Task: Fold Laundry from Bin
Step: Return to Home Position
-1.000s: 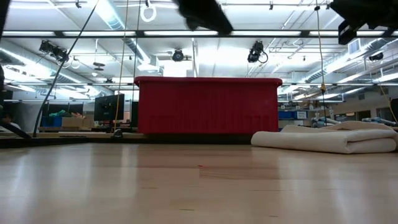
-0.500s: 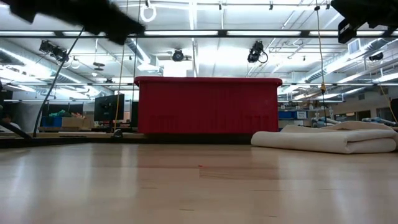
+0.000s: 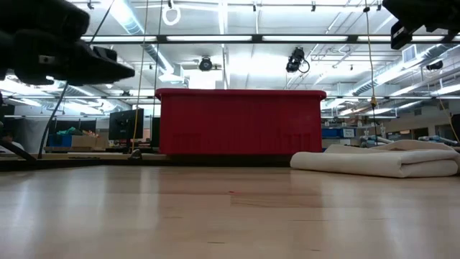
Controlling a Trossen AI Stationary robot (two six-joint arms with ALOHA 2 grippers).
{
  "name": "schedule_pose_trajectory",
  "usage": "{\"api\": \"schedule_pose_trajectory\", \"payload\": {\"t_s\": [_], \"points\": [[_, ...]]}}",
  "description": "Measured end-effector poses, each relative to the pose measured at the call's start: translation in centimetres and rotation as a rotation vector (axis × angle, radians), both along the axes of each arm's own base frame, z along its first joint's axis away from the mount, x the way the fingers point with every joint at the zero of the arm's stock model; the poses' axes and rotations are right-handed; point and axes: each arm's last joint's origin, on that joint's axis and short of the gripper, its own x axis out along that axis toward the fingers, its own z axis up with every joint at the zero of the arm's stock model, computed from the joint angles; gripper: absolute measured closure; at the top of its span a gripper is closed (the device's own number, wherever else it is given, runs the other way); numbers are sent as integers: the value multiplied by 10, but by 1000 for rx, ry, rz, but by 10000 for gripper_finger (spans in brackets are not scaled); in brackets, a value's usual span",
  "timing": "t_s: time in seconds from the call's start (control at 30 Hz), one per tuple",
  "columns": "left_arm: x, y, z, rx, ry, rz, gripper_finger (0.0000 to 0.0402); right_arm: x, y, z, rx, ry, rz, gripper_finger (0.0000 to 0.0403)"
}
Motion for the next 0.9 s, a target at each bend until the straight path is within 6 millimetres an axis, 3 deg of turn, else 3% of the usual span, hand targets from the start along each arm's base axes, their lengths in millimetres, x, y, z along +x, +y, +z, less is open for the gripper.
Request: {"api": "schedule_pose_trajectory", "payload": {"t_s": [0.2, 0.9], "points": [[-10, 2, -15, 4, -55, -3, 386, 0, 0, 0, 0, 0, 0, 352], [-12, 3, -22, 5, 23, -3, 386, 0, 0, 0, 0, 0, 1, 352]]}}
